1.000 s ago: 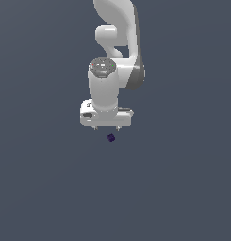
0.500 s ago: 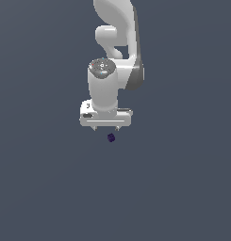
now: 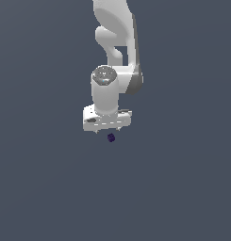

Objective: Pick up the object and move it to a goal position.

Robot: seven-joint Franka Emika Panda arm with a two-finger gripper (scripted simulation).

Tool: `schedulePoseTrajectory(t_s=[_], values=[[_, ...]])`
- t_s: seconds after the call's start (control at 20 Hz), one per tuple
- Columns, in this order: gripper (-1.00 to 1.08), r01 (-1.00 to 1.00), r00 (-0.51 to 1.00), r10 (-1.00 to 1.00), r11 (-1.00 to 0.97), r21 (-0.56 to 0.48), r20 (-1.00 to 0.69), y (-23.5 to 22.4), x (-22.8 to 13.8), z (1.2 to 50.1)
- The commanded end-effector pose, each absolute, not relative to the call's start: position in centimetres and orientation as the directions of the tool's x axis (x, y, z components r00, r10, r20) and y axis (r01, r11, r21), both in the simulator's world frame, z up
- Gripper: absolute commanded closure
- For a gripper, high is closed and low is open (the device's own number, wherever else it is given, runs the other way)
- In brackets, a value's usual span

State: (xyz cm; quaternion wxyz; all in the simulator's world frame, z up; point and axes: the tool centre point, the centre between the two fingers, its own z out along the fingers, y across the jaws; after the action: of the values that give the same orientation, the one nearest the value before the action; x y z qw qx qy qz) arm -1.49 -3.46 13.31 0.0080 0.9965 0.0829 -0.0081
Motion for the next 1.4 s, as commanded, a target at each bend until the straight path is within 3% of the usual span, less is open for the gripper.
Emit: schedulePoseTrajectory(t_s=[0.0, 0.6, 1.35], values=[[-0.92, 0.224, 0.975, 0.223, -0.975, 0.013, -0.016, -3.3, -1.9, 12.2], [-0.92, 0.461, 0.888, 0.461, -0.888, 0.002, -0.004, -2.4, -3.8, 8.0], [-0.92, 0.501, 0.866, 0.501, -0.866, 0.0, -0.001, -2.2, -4.2, 6.1]])
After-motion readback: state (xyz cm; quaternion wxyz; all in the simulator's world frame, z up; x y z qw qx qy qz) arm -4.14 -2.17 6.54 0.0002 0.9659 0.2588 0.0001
